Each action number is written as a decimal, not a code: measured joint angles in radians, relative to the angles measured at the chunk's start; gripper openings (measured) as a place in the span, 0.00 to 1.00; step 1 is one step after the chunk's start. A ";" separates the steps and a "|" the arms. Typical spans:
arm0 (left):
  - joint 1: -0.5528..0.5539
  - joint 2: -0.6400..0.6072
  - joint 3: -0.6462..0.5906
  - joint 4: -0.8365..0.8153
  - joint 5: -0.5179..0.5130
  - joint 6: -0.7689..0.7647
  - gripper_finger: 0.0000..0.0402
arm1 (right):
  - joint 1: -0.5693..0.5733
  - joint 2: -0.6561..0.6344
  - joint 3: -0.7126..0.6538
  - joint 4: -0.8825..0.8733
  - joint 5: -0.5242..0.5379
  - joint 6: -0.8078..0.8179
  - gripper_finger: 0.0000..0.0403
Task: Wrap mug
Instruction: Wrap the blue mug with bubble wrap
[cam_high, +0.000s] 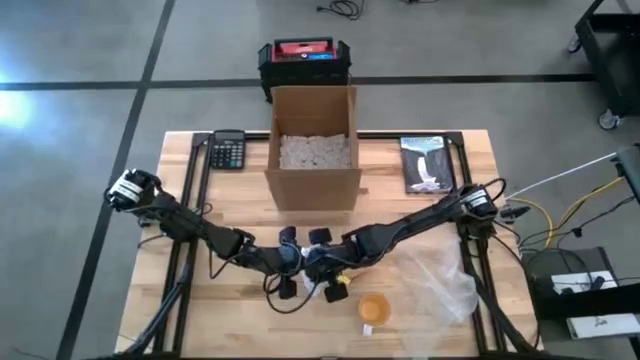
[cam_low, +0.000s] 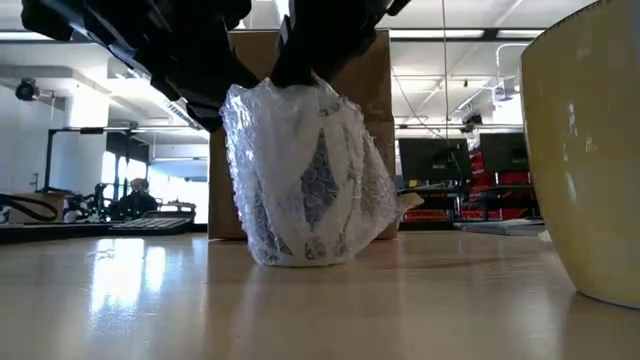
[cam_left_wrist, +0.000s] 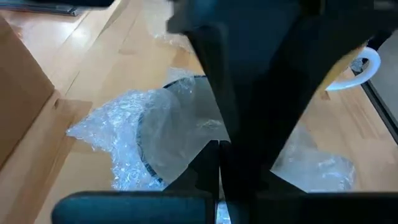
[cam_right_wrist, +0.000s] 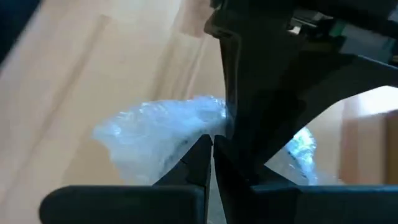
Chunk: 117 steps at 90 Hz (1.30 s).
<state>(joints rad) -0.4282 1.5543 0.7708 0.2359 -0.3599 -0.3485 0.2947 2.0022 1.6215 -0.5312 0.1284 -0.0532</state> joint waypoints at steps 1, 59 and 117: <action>0.000 0.000 0.000 0.000 -0.001 0.000 0.00 | 0.000 0.002 0.000 0.001 0.006 0.000 0.02; -0.012 -0.201 0.001 -0.184 0.010 -0.049 0.00 | -0.015 0.005 -0.120 0.019 0.036 0.081 0.02; -0.016 -0.053 -0.010 -0.087 0.058 -0.026 0.00 | -0.020 -0.043 -0.128 0.002 0.015 0.083 0.02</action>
<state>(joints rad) -0.4446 1.5009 0.7605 0.1490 -0.3024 -0.3748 0.2744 1.9594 1.4935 -0.5293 0.1431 0.0299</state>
